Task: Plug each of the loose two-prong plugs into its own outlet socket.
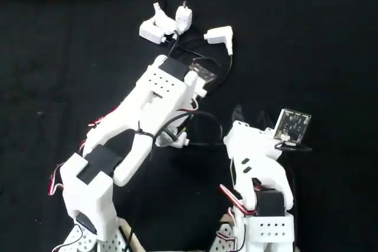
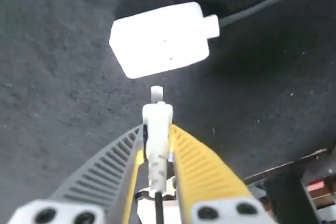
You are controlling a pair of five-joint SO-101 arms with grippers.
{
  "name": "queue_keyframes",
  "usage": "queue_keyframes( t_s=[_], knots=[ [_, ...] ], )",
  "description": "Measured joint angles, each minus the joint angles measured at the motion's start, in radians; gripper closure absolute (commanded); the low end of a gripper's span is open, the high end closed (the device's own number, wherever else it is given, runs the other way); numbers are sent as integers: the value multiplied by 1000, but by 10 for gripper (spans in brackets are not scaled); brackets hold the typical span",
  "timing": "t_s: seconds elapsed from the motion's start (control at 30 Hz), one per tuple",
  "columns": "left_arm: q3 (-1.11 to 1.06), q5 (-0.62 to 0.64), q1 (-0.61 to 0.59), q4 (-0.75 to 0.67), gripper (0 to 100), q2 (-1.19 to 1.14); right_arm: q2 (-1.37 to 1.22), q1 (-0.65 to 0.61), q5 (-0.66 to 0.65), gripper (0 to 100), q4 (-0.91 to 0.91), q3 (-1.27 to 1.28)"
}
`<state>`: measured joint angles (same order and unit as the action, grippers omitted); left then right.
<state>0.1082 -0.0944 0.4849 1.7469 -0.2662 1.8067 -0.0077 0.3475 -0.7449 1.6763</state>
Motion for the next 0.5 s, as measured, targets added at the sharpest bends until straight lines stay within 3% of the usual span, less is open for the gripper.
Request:
queue_keyframes(
  t_s=[0.5],
  knots=[
    [75, 255, 0, -2, 970, -110, 0, 0, 0, 772, 0, 0]
  ],
)
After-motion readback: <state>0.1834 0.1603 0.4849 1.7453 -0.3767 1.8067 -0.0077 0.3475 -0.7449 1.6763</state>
